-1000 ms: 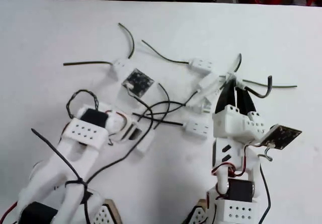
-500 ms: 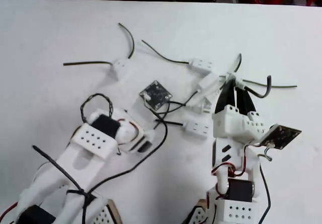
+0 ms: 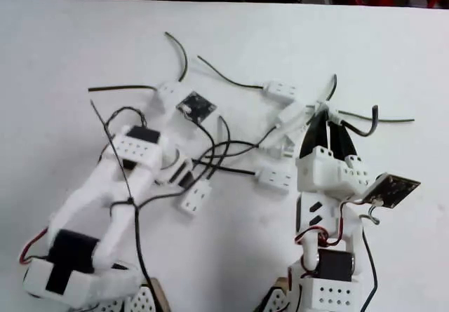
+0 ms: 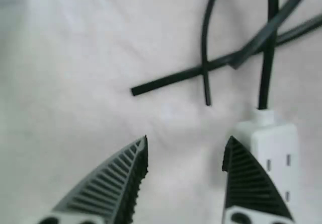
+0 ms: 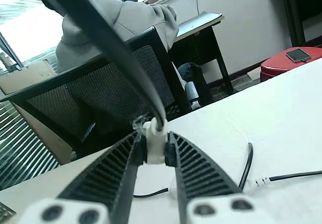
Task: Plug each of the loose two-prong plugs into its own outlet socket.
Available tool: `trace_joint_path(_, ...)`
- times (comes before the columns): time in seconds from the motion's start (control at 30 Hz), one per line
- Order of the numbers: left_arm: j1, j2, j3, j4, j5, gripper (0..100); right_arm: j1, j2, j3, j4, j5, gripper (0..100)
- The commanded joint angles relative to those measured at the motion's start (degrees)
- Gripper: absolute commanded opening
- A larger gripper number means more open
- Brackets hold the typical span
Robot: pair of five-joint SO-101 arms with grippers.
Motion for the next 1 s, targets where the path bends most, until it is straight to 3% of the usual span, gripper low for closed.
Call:
trace_joint_path(0.0, -7.25, 3.38, -7.03, 0.62, -2.64, 24, -0.31, -0.57, -3.16, -0.13, 0.62, 1.6)
trace_joint_path(0.2, -8.75, -0.31, -8.0, 3.96, -4.31, 24, -0.31, -0.57, -3.16, -0.13, 0.62, 1.6)
trace_joint_path(0.47, 3.21, -19.21, -4.13, 14.68, 0.09, 24, -0.31, -0.57, -3.16, -0.13, 0.62, 1.6)
trace_joint_path(0.6, 9.54, -23.25, 2.73, 12.92, 0.7, 25, -0.31, -0.57, -3.16, -0.13, 0.62, 1.6)
trace_joint_path(0.7, 10.24, -22.29, 7.03, 8.44, 0.7, 25, -0.31, -0.57, -3.16, -0.13, 0.62, 1.6)
trace_joint_path(0.97, 10.86, -7.87, 5.89, 3.08, 0.7, 25, -0.31, -0.57, -3.16, -0.13, 0.62, 1.6)
